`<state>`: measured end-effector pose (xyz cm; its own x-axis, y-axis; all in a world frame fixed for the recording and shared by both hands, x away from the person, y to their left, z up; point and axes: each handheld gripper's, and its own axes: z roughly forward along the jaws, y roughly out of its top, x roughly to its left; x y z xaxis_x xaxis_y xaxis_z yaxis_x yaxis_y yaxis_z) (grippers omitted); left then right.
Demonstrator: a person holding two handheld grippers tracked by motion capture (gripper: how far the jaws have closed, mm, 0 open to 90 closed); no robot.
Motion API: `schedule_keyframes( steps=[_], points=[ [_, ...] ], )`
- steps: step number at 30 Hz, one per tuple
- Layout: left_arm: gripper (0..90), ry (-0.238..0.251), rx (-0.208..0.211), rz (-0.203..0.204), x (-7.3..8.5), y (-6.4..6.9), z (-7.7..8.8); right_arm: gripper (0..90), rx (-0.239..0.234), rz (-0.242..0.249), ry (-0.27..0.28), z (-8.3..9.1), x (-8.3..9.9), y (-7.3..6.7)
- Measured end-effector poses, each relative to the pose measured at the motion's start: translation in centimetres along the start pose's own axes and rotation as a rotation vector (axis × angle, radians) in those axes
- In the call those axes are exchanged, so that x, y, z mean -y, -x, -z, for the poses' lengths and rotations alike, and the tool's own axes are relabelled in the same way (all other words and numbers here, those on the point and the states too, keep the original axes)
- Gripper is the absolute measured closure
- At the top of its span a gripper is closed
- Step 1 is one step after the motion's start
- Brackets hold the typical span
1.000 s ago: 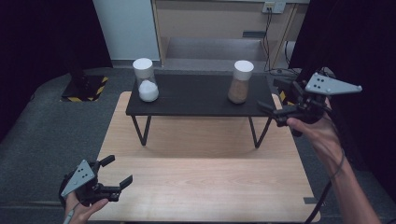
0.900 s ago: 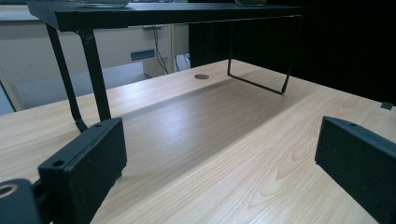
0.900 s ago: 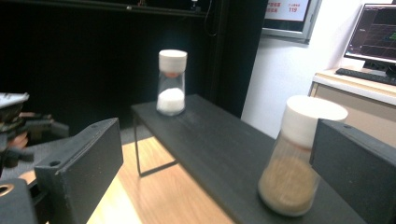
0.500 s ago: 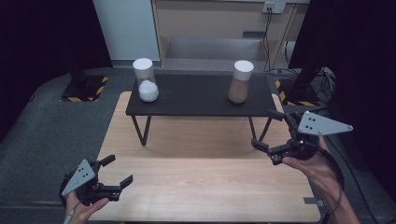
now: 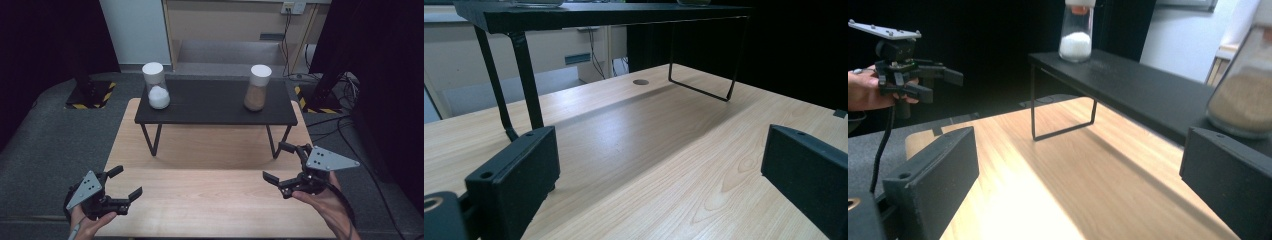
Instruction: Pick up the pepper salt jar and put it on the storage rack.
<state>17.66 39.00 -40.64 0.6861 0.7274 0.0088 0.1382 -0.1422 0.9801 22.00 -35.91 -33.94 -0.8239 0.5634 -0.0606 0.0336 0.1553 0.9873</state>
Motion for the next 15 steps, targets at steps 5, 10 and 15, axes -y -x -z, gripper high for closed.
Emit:
schedule_keyframes(
  steps=[5, 10, 15],
  points=[
    [1.2, 0.000, 0.003, -0.005, 0.0, 0.0, -0.2, 3.0, 0.041, 0.011, -0.030, 0.0, 1.2, -1.0],
    [1.3, -0.004, 0.009, -0.017, -0.1, 0.0, -0.3, 2.8, 0.079, -0.002, -0.062, -0.3, 3.2, -2.3],
    [1.3, -0.007, 0.009, -0.024, -0.1, 0.1, -0.4, 2.7, 0.084, -0.010, -0.084, -0.5, 4.8, -2.8]
  ],
)
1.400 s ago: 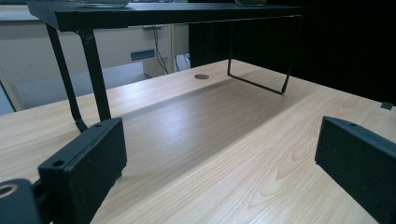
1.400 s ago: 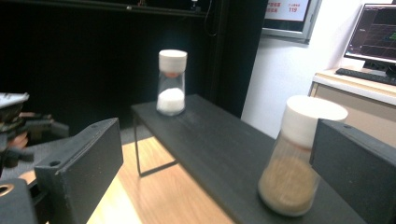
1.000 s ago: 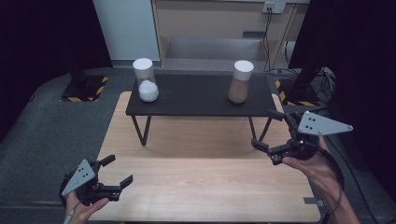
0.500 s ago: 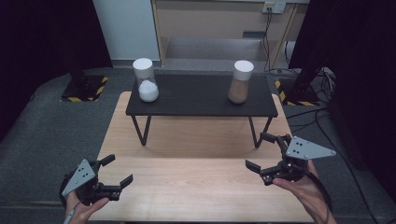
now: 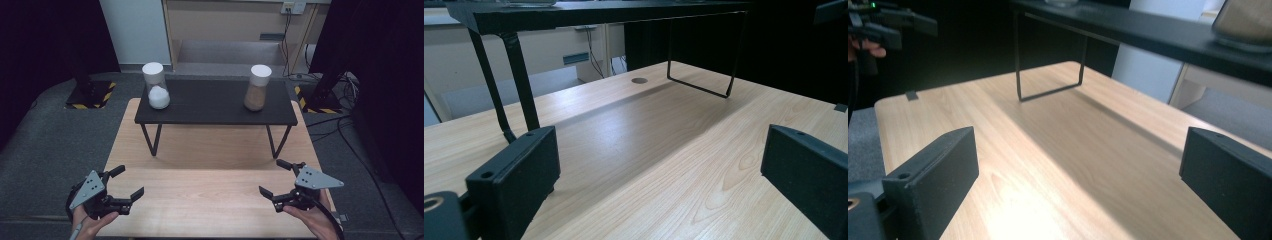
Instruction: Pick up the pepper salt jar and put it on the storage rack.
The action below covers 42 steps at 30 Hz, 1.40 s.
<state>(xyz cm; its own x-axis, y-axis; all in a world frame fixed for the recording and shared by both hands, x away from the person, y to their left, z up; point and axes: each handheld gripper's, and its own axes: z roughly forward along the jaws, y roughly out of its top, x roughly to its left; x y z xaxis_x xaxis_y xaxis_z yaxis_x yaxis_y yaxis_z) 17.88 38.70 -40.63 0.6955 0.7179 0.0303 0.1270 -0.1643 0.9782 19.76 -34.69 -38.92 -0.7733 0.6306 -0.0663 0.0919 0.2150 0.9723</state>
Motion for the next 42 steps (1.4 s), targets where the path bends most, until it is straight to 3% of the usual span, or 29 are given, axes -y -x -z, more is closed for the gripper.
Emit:
schedule_keyframes(
  steps=[7, 17, 22, 31, 42],
  points=[
    [1.3, -0.002, 0.002, -0.007, -0.1, 0.0, -0.1, 2.7, 0.021, -0.032, 0.000, 0.1, 2.0, -0.7],
    [1.5, 0.013, 0.006, 0.003, 0.1, -0.1, 0.0, 2.7, 0.044, -0.047, -0.035, 0.0, 3.4, -1.4],
    [1.6, 0.012, 0.010, -0.012, 0.0, 0.1, 0.0, 2.8, 0.084, -0.046, -0.052, -0.1, 3.7, -2.0],
    [1.8, 0.029, 0.001, -0.021, 0.0, 0.1, 0.3, 3.1, 0.089, -0.053, -0.047, 0.2, 4.2, -2.2],
    [1.9, 0.028, -0.011, -0.020, 0.0, 0.1, 0.4, 3.0, 0.190, -0.085, -0.048, 1.3, 4.6, -2.3]
  ],
)
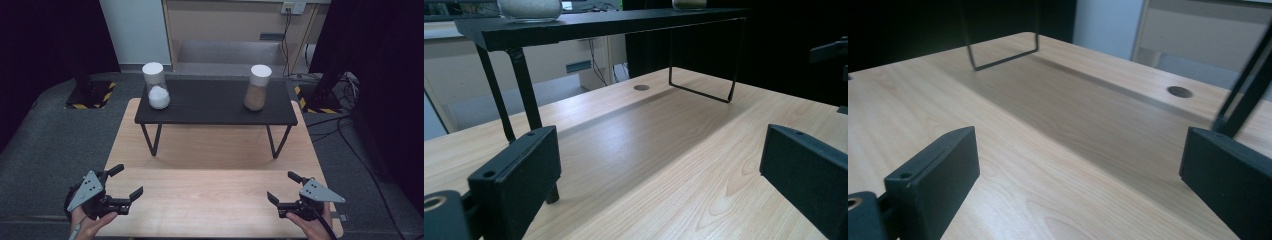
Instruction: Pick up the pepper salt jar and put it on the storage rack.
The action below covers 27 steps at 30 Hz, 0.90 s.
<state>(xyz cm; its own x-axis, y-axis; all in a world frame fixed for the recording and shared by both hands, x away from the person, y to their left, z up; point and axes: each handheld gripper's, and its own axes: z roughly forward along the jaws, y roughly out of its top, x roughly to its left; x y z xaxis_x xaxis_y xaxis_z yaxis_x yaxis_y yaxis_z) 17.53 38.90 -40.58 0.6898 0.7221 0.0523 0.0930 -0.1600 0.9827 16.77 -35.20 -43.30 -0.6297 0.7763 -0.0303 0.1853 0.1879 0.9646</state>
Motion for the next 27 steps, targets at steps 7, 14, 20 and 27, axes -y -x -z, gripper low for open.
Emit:
schedule_keyframes(
  steps=[7, 14, 20, 27],
  points=[
    [2.0, 0.011, -0.018, 0.011, 0.15, -0.14, 0.22, 3.2, 0.050, -0.028, 0.021, 0.92, 0.53, 0.36],
    [2.0, 0.012, -0.025, 0.016, 0.20, -0.32, 0.20, 3.3, 0.069, -0.038, 0.029, 1.17, 0.85, 0.79],
    [2.0, 0.015, -0.032, 0.024, 0.29, -0.44, 0.28, 3.4, 0.063, -0.038, 0.027, 1.04, 0.87, 0.90],
    [2.0, 0.016, -0.030, 0.022, 0.28, -0.41, 0.28, 3.5, 0.063, -0.042, 0.027, 1.05, 0.90, 0.91]
  ],
)
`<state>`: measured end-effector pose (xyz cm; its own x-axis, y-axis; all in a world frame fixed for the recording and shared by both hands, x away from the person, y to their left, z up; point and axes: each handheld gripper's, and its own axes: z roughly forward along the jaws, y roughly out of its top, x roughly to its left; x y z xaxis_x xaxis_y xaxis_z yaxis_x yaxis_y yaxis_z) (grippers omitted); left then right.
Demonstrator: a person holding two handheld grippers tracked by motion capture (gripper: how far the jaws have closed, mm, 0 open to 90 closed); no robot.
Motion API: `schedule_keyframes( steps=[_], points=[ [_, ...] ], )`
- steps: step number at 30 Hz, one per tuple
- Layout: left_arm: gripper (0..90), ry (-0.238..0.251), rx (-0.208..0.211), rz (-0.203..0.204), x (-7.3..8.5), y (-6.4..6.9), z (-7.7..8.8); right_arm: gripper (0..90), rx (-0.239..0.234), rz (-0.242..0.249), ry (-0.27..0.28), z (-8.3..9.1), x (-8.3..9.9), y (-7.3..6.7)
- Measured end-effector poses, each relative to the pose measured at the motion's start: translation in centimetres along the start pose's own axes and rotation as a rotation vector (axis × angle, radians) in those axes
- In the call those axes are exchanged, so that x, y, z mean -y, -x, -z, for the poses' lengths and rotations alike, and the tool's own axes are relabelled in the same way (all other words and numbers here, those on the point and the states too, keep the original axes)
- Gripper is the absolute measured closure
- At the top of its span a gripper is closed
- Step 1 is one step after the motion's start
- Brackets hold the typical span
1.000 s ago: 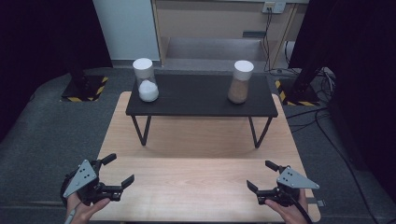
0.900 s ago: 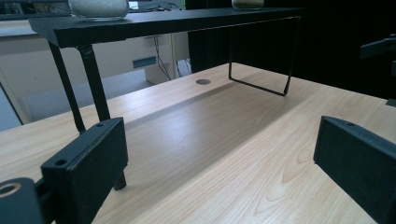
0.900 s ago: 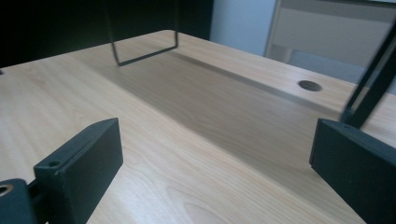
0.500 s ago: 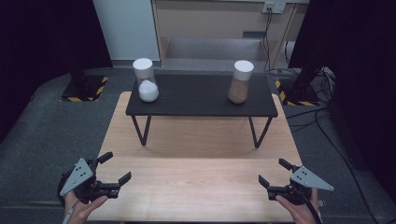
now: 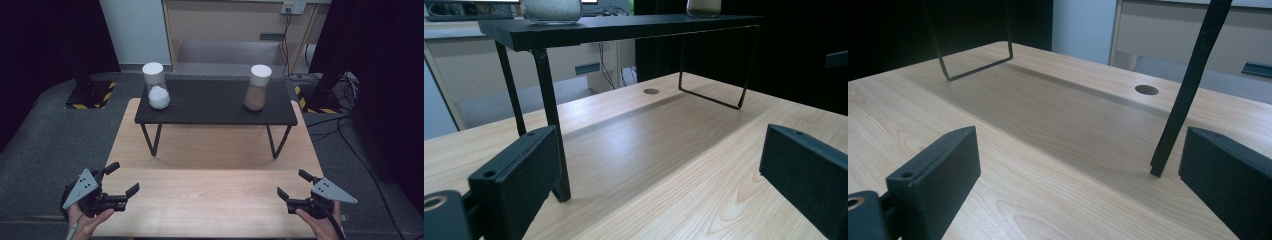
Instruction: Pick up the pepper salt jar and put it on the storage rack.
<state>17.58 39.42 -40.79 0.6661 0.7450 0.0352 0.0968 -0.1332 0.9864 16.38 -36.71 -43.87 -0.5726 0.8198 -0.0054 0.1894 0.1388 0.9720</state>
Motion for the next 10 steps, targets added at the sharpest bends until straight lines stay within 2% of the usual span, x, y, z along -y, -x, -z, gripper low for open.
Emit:
schedule_keyframes(
  steps=[10],
  points=[
    [2.1, 0.001, 0.010, -0.003, -0.05, 0.18, -0.06, 3.5, 0.000, -0.002, 0.001, 0.00, 0.02, 0.03]
  ],
)
